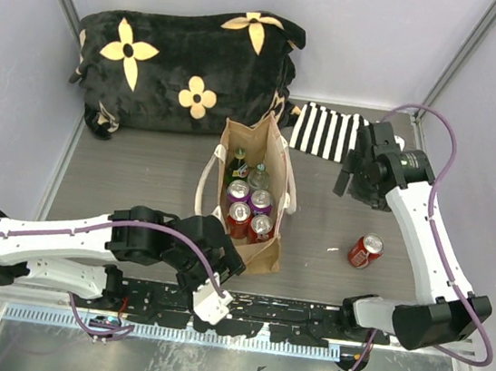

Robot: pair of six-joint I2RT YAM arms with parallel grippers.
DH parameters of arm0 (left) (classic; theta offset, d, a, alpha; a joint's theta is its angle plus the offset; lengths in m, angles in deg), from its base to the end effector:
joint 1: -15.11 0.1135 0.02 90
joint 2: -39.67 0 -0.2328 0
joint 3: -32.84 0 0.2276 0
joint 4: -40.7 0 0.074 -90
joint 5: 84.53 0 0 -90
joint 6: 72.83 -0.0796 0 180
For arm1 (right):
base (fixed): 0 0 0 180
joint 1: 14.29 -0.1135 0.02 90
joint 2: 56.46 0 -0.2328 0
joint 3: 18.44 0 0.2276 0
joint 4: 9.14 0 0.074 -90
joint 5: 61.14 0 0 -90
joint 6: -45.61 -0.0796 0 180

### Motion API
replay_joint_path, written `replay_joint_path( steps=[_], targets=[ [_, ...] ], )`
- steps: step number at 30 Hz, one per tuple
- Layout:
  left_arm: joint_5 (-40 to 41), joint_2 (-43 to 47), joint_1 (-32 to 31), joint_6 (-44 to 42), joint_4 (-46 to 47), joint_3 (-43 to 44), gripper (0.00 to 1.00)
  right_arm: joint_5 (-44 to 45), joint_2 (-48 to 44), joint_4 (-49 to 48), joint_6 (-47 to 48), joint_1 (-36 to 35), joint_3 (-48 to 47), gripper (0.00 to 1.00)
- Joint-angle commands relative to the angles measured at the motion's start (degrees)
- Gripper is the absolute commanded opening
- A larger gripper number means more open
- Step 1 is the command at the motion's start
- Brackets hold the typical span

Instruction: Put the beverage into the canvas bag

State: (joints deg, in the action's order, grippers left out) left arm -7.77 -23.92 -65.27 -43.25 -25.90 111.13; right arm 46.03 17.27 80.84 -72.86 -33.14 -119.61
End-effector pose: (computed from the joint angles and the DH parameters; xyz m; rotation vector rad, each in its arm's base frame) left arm 0.0205 -0.2299 0.2606 2.3810 0.7418 -0.4339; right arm 0.2214 0.0508 0.3087 0.3117 2.5673 -0.1040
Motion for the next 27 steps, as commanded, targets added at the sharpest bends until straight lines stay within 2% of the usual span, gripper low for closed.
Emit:
replay_joint_path(
  steps=[1, 8, 20, 27],
  targets=[
    [-1.46, 1.03, -0.87, -0.29, -2.29, -1.39, 0.98, -4.08, -2.33, -0.71, 7.02, 9.69, 4.36, 0.83],
    [-0.14, 1.61, -0.92, 0.21, -1.32, -1.99, 0.98, -12.98, -2.39, -2.32, 14.34, 23.59, 10.80, 0.86],
    [0.48, 3.17, -0.86, -0.05, -0.27, -3.54, 0.98, -15.48, -4.35, -6.46, 14.28, 27.75, 22.49, 0.87],
    [1.08, 3.64, -0.90, -0.13, 0.51, -4.27, 0.98, -16.92, -3.69, -8.51, 13.38, 29.20, 25.92, 0.87]
  ],
)
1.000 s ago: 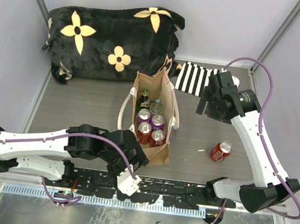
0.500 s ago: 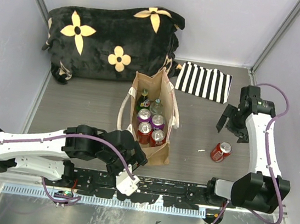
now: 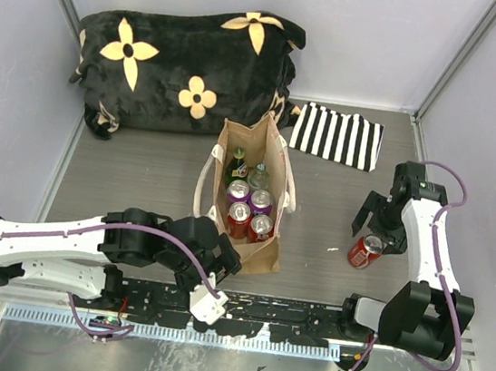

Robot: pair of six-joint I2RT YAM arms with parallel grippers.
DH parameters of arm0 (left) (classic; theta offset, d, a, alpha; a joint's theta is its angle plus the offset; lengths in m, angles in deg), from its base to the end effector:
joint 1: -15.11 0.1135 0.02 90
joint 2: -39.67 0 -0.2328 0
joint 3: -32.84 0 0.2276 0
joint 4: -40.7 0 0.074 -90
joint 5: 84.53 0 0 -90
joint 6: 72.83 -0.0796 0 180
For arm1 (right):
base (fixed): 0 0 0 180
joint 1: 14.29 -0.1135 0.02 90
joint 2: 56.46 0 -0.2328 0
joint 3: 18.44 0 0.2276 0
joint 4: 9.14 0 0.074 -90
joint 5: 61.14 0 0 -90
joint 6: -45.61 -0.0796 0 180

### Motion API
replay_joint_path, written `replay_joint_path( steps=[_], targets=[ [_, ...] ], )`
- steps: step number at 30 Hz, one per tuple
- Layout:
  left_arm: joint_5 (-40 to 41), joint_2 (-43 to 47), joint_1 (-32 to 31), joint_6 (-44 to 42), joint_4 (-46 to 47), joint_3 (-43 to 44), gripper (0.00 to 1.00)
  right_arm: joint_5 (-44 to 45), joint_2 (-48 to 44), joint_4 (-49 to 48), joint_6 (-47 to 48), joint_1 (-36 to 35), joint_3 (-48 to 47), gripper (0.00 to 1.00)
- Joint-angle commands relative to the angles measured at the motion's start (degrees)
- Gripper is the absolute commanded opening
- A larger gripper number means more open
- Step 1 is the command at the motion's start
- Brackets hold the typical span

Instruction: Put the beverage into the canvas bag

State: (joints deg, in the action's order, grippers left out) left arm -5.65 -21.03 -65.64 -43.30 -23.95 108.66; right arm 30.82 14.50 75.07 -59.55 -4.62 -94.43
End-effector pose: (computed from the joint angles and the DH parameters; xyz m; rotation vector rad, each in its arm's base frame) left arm 0.0209 -0.2241 0.2602 2.3413 0.7308 -0.3939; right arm 0.1963 -0.0362 0.2027 0.6391 2.8811 -0.0370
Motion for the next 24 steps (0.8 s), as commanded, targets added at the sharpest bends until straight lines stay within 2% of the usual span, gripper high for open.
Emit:
replay_joint_path(
  steps=[1, 20, 22, 24],
  targets=[
    [-0.97, 0.72, -0.50, -0.05, -1.32, -1.84, 0.98, -1.89, -0.68, -3.00, -0.02, 0.78, 1.18, 0.87],
    [0.48, 0.83, -0.55, -0.52, -0.74, -2.00, 0.98, -2.68, 1.48, -7.80, -0.90, 1.69, 8.68, 0.85],
    [0.69, 0.92, -0.53, -0.26, -0.23, -2.04, 0.98, -2.53, 1.39, -7.84, -1.01, 1.80, 9.09, 0.79],
    [1.31, 1.14, -0.55, -0.18, 0.82, -2.29, 0.98, -2.42, 1.25, -7.79, -1.10, 1.91, 9.13, 0.63]
  ],
)
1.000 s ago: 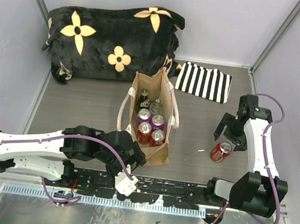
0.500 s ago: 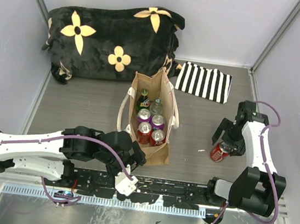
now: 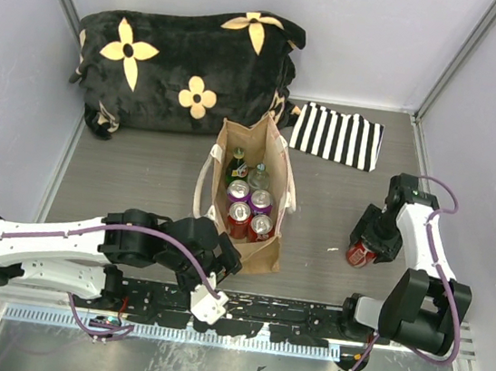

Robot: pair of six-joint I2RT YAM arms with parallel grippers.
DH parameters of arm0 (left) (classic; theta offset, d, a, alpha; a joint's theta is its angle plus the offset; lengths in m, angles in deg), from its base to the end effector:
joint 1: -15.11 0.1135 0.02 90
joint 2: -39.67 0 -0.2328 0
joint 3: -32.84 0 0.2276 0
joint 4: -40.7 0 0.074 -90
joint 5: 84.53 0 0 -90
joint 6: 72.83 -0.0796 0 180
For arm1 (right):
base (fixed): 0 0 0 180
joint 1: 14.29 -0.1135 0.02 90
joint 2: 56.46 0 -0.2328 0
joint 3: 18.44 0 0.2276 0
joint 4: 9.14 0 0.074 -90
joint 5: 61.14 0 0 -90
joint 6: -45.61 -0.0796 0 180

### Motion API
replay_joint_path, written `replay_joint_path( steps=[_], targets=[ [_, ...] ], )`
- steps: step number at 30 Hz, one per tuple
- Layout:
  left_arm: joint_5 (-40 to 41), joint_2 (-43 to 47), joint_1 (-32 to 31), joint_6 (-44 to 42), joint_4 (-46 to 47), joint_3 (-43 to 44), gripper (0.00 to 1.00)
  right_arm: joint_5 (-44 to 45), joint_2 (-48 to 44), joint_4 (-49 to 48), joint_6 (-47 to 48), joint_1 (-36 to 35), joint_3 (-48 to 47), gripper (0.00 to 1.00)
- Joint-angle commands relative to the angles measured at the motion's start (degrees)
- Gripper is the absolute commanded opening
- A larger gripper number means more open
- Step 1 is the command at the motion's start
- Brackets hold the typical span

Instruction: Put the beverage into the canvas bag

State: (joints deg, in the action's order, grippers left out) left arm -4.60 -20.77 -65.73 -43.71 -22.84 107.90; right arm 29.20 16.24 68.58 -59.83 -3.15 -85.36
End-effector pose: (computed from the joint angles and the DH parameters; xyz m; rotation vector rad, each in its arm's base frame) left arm 0.0222 -0.2248 0.2586 2.3313 0.7239 -0.3701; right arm 0.1908 -0.0381 0.1602 0.6966 2.9468 -0.0025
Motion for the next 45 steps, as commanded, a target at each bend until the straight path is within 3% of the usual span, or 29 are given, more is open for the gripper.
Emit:
replay_joint_path(
  steps=[1, 5, 7, 9, 15, 21, 26, 29, 32, 38, 45],
  targets=[
    [0.69, 1.00, -0.44, 0.19, 0.20, -1.64, 0.98, -0.78, -0.61, -1.33, -0.88, 0.58, -0.02, 0.53],
    [3.23, 1.46, -0.43, -0.99, 2.79, -1.52, 0.98, -0.85, -1.15, -0.85, -0.80, 0.71, -1.53, 0.17],
    [5.26, 1.44, -0.43, -1.75, 4.26, -1.10, 0.98, -0.85, -1.36, 0.00, -0.60, 0.70, -4.10, 0.06],
    [7.06, 0.92, -0.29, -2.25, 4.55, 0.10, 0.98, -1.22, -1.37, 1.23, -0.55, 0.72, -7.73, 0.01],
    [8.14, -0.62, 2.42, 0.97, 2.87, 7.37, 0.98, -4.95, 1.08, 5.21, -0.28, 0.73, -23.65, 0.01],
    [6.66, -0.14, 2.81, 4.87, -2.19, 11.23, 0.98, -15.84, 2.57, 1.75, -5.59, -0.43, -38.78, 0.01],
    [7.34, 0.66, 2.79, 7.27, -2.95, 11.86, 0.98, -14.38, 8.26, 3.85, -8.88, -10.35, -57.86, 0.01],
    [9.85, 0.04, 3.06, 13.45, -2.14, 14.42, 0.98, -12.35, 10.84, 4.47, -11.16, -17.08, -66.44, 0.01],
    [9.79, -0.68, 5.61, 21.76, -3.83, 17.32, 0.98, -10.31, 11.03, 2.52, -13.48, -23.35, -68.67, 0.01],
    [8.31, 0.98, 14.73, 37.67, -4.82, 19.40, 0.98, -4.86, 10.09, -2.20, -15.51, -35.87, -64.52, 0.01],
    [0.49, 1.09, 34.52, 51.62, -7.25, 18.90, 0.98, 3.29, 15.90, 1.13, -13.95, -51.65, -67.93, 0.01]
  ],
)
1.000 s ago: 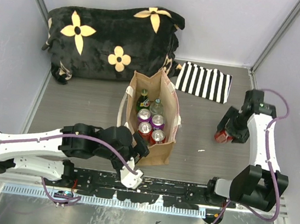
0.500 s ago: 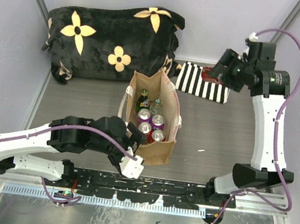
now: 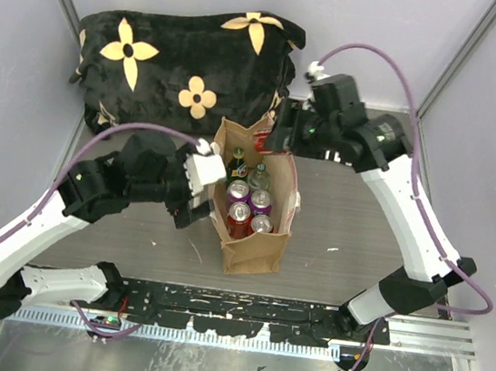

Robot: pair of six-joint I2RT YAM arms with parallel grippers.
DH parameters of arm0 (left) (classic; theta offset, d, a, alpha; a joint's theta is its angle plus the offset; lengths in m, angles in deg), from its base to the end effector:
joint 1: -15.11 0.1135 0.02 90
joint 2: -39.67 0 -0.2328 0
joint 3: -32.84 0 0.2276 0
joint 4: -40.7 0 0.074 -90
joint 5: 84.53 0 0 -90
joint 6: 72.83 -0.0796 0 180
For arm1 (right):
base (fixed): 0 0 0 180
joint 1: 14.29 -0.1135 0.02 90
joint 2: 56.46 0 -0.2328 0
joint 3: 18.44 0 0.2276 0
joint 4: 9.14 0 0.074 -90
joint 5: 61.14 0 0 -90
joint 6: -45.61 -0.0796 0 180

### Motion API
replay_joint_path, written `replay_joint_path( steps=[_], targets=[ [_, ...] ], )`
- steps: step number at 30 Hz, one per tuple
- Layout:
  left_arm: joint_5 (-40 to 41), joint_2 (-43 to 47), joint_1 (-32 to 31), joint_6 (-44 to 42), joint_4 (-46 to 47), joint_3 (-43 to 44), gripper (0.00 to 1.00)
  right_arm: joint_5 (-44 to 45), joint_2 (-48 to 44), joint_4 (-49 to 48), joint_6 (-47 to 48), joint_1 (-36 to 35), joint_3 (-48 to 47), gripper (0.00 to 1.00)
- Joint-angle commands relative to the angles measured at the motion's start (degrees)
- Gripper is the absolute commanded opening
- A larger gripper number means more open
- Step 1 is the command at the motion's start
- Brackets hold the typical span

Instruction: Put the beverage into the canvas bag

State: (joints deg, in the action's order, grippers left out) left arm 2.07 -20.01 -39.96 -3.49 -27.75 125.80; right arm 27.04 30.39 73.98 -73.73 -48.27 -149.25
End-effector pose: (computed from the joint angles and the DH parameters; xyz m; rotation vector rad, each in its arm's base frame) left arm 0.1211 -0.1816 0.3510 1.3846 1.7254 -0.4021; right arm 0.2392 0.1642 0.4070 -0.1119 2.3279 0.6129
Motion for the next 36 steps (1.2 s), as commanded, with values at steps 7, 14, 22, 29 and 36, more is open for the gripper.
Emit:
replay_joint_path(
  steps=[7, 14, 22, 29, 36],
  targets=[
    [-18.14, -4.33, 28.25, 23.28, -4.40, 2.29, 0.98, 9.65, 5.99, 3.59, -0.04, -17.43, -3.10, 0.01],
    [-21.52, -6.80, 29.22, 28.99, -2.38, 3.39, 0.98, 11.25, 8.51, 11.62, -1.58, -25.03, -1.95, 0.01],
    [-25.66, -9.81, 29.23, 35.15, -0.46, 3.75, 0.98, 8.88, 8.16, 15.12, -4.16, -29.90, 2.10, 0.01],
    [-24.89, -11.22, 29.23, 37.40, 1.47, 2.10, 0.98, 7.85, 7.53, 14.34, -5.29, -32.03, 6.85, 0.01],
    [-22.11, -10.66, 30.01, 36.93, 0.89, 0.49, 0.98, 5.64, 7.93, 11.97, -4.89, -32.01, 11.24, 0.01]
  ],
)
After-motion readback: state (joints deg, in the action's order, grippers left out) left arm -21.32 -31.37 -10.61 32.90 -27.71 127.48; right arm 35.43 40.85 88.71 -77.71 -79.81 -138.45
